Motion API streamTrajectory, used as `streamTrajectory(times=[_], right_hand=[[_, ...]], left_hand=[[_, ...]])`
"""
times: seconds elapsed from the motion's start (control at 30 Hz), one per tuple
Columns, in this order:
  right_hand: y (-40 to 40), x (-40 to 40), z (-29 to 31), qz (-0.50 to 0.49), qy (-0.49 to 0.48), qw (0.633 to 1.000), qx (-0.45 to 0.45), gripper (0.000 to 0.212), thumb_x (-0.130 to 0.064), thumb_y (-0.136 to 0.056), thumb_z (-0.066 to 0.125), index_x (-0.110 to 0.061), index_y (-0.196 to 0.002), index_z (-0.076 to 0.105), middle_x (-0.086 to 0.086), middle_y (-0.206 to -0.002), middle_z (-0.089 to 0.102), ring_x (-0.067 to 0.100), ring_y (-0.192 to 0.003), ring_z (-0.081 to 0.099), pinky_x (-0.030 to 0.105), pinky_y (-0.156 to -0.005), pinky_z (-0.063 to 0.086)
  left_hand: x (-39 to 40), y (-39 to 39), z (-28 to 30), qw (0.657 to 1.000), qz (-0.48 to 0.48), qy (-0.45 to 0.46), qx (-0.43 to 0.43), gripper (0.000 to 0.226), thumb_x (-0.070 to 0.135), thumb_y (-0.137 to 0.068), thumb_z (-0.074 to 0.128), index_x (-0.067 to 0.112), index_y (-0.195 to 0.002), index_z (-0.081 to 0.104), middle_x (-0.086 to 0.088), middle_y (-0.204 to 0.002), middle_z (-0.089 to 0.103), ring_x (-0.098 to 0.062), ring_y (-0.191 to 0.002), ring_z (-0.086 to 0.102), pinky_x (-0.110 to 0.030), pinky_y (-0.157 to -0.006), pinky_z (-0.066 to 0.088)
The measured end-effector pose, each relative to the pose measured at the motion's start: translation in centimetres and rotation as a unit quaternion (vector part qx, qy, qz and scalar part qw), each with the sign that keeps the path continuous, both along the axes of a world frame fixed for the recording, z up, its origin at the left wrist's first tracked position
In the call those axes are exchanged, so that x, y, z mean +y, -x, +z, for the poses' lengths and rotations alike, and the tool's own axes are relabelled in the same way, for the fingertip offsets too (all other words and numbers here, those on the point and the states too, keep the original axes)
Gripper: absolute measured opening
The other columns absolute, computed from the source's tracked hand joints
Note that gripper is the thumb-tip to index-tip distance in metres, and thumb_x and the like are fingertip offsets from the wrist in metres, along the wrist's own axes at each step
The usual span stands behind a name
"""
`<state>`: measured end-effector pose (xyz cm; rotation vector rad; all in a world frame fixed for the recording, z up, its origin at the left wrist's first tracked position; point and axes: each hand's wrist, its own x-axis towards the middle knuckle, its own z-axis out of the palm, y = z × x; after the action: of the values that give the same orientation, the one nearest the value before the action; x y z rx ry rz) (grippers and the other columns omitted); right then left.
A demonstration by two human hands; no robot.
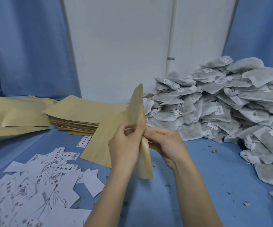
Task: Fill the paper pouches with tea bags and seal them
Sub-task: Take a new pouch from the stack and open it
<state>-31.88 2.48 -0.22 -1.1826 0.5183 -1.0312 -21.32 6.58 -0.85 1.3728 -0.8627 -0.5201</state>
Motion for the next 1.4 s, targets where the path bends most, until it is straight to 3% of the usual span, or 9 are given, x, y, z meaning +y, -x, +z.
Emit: streamTrajectory(times=[0.07,0.17,0.53,0.77,0.93,1.03,1.17,1.3,1.4], right_hand=[[-0.1,0.0,-0.2,0.028,0.005,1.000,0.000,0.020,-0.021,-0.067,0.070,-0.004,-0.077,0.076,0.015,-0.083,0.073,0.019,-0.075,0.070,0.023,-0.067,0.054],[-0.2,-0.2,-0.4,0.046,0.000,0.999,-0.001,0.027,-0.024,-0.068,0.071,-0.002,-0.083,0.074,0.014,-0.088,0.072,0.019,-0.079,0.070,0.023,-0.067,0.054],[-0.4,-0.5,-1.1,0.065,-0.063,0.995,-0.029,0.045,-0.038,-0.070,0.068,-0.005,-0.101,0.070,0.008,-0.091,0.070,0.014,-0.080,0.065,0.023,-0.068,0.052],[-0.4,-0.7,-1.0,0.014,-0.008,1.000,-0.027,0.032,-0.033,-0.076,0.065,-0.006,-0.091,0.073,0.010,-0.087,0.071,0.016,-0.079,0.066,0.023,-0.067,0.052],[-0.4,-0.5,-0.8,0.050,-0.080,0.994,-0.059,0.020,-0.023,-0.080,0.064,-0.005,-0.087,0.069,0.000,-0.068,0.066,0.006,-0.060,0.061,0.018,-0.057,0.046],[-0.2,-0.3,-0.7,-0.036,0.008,0.999,0.005,0.016,-0.014,-0.084,0.064,-0.002,-0.081,0.073,0.009,-0.072,0.069,0.011,-0.065,0.064,0.020,-0.058,0.051],[0.1,0.1,-0.4,-0.112,0.144,0.980,0.083,0.011,-0.015,-0.083,0.067,-0.009,-0.077,0.074,0.012,-0.079,0.072,0.015,-0.075,0.066,0.030,-0.077,0.054],[-0.4,0.3,-0.1,-0.150,0.142,0.974,0.091,0.013,-0.012,-0.083,0.067,-0.016,-0.071,0.070,-0.001,-0.067,0.069,0.008,-0.067,0.063,0.028,-0.073,0.054],[-1.1,0.6,-0.4,-0.171,0.155,0.965,0.122,0.005,-0.018,-0.084,0.066,-0.017,-0.081,0.070,-0.005,-0.075,0.070,0.007,-0.074,0.065,0.027,-0.076,0.053]], left_hand=[[0.0,0.1,0.0,1.000,0.015,-0.001,-0.024,0.025,0.056,-0.074,0.065,0.031,-0.079,0.066,0.025,-0.068,0.066,0.009,-0.069,0.060,-0.005,-0.064,0.043],[0.0,0.3,-0.1,0.998,0.034,0.020,-0.038,0.023,0.052,-0.078,0.063,0.029,-0.079,0.067,0.026,-0.065,0.065,0.014,-0.069,0.058,-0.002,-0.061,0.039],[-0.4,0.5,-0.4,0.998,0.011,0.054,-0.027,0.022,0.046,-0.085,0.061,0.025,-0.088,0.062,0.021,-0.066,0.067,-0.009,-0.075,0.067,-0.035,-0.079,0.054],[-0.6,0.5,-0.4,0.998,-0.025,0.060,-0.006,0.015,0.040,-0.091,0.055,0.026,-0.092,0.059,0.008,-0.080,0.072,-0.019,-0.087,0.069,-0.046,-0.086,0.053],[-0.5,1.0,-0.4,0.997,-0.036,0.043,-0.045,0.020,0.038,-0.095,0.048,0.021,-0.098,0.059,0.016,-0.069,0.067,-0.009,-0.081,0.065,-0.034,-0.081,0.054],[-0.4,1.4,-0.4,0.996,-0.038,0.034,-0.068,0.033,0.049,-0.091,0.045,0.019,-0.097,0.058,0.014,-0.066,0.061,0.002,-0.066,0.058,-0.009,-0.061,0.043],[0.0,1.9,0.0,0.997,-0.012,0.039,-0.067,0.032,0.053,-0.087,0.049,0.022,-0.084,0.056,0.016,-0.055,0.059,0.013,-0.058,0.054,-0.004,-0.054,0.037],[0.0,1.8,0.1,0.987,0.045,0.037,-0.152,0.034,0.029,-0.099,0.040,0.022,-0.069,0.053,0.006,-0.055,0.052,-0.002,-0.056,0.051,-0.015,-0.055,0.034],[0.3,1.8,0.1,0.958,0.083,0.024,-0.275,0.032,0.018,-0.099,0.039,0.005,-0.084,0.063,-0.013,-0.067,0.063,-0.027,-0.061,0.055,-0.023,-0.056,0.025]])
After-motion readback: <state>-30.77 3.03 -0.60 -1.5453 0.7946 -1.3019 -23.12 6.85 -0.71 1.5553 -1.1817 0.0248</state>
